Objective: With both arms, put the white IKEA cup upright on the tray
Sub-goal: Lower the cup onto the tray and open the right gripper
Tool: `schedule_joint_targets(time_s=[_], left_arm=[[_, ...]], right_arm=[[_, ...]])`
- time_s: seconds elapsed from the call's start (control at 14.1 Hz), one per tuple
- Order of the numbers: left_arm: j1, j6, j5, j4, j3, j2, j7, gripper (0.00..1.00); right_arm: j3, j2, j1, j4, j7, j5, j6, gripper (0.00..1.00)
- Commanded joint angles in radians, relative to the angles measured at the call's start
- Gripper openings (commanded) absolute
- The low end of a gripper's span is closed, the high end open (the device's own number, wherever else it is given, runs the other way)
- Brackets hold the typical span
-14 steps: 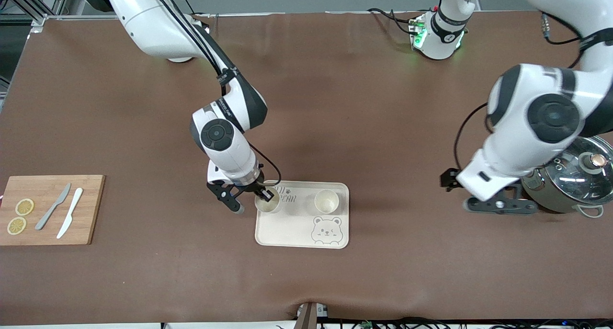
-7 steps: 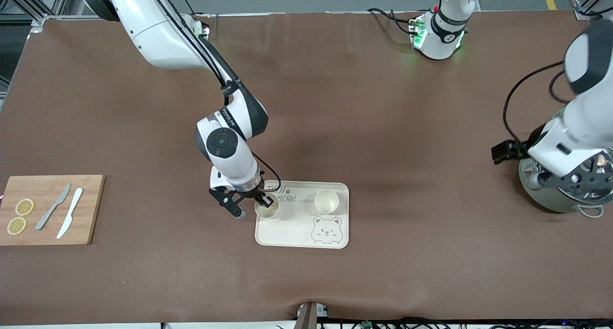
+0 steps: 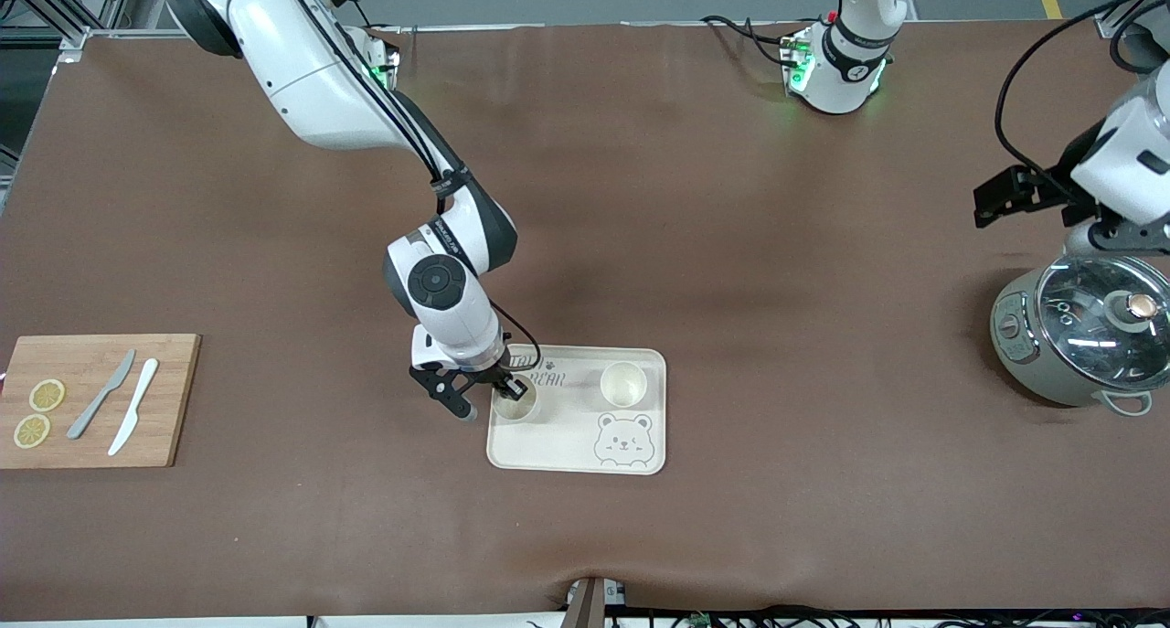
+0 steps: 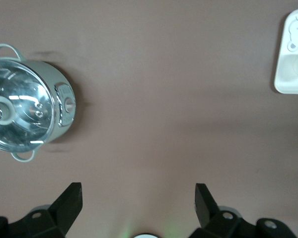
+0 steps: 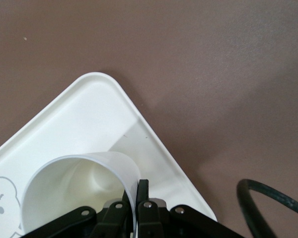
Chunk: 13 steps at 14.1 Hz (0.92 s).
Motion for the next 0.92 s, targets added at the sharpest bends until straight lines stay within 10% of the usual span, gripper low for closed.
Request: schedule_joint_targets(time_s=[0.0, 0.35, 0.57, 0.85], left_arm=[[0.008, 0.016, -0.047, -0.121, 0.004, -0.1, 0.029, 1.0], [-0.035, 0.087, -0.076, -0.173, 0.022, -0.114, 0.033, 1.0], [-0.039, 0.146, -0.157, -0.169, 0.041, -0.099, 0.035, 1.0], [-0.047, 0.168, -0.158, -0.166, 0.048, -0.078, 0.061, 1.0]], right_arm=[[-0.016, 0.037, 0.024, 0.05, 0.036, -0.023, -0.003, 0.0], [-0.037, 0.048, 0.041, 0.059, 0.043, -0.023, 0.003, 0.2], [-0.039, 0.048, 0.043, 0.058, 0.043, -0.023, 0.016, 0.92], [-0.039, 0.043, 0.046, 0.055, 0.039, -0.035, 0.043, 1.0]])
